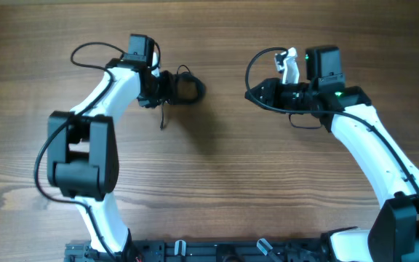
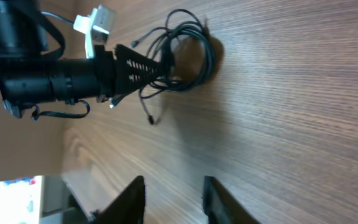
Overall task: Untangle cables
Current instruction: 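Move both grippers forward to the tangled black cable bundle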
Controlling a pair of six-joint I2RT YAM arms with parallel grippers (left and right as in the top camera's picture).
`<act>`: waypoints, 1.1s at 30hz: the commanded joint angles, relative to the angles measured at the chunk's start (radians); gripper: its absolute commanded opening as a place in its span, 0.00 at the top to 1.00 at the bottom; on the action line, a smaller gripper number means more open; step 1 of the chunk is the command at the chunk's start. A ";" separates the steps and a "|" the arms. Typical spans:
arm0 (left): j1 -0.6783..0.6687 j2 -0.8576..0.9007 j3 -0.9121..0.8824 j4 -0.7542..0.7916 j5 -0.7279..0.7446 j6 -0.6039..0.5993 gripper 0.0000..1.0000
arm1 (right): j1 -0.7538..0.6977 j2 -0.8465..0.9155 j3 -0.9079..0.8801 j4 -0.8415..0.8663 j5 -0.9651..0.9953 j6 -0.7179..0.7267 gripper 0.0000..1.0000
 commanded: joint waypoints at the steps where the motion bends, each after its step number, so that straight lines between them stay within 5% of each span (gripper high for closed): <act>1: -0.002 0.061 0.008 -0.014 -0.032 0.077 0.96 | 0.024 0.023 0.008 0.002 0.100 -0.001 0.64; 5: -0.002 0.063 0.008 -0.086 0.000 0.267 0.96 | 0.026 0.024 0.007 -0.003 0.162 0.000 0.65; 8: -0.002 0.063 0.008 -0.183 0.185 0.544 0.96 | 0.026 0.024 0.007 -0.022 0.200 -0.002 0.77; 11: -0.002 0.060 0.008 -0.245 0.224 0.650 0.96 | 0.026 0.024 0.007 -0.062 0.200 -0.001 0.80; 14: -0.002 0.037 0.021 -0.244 0.077 0.594 0.92 | 0.036 0.024 0.007 -0.101 0.201 -0.001 0.80; 19: -0.002 -0.032 0.107 -0.235 -0.053 0.415 0.55 | 0.095 0.024 0.007 -0.069 0.201 -0.001 0.79; 20: -0.002 -0.039 0.108 -0.217 -0.053 0.404 0.51 | 0.112 0.024 0.007 -0.040 0.201 0.005 0.69; 23: -0.002 -0.027 0.096 -0.217 -0.053 0.404 0.55 | 0.149 0.024 0.007 -0.003 0.236 0.117 0.52; 32: -0.004 0.021 -0.049 -0.119 0.016 0.401 0.65 | 0.306 0.178 0.007 0.130 0.391 0.320 0.52; 33: -0.005 0.021 -0.064 -0.119 0.036 0.401 0.75 | 0.311 0.214 0.007 0.177 0.341 0.320 0.55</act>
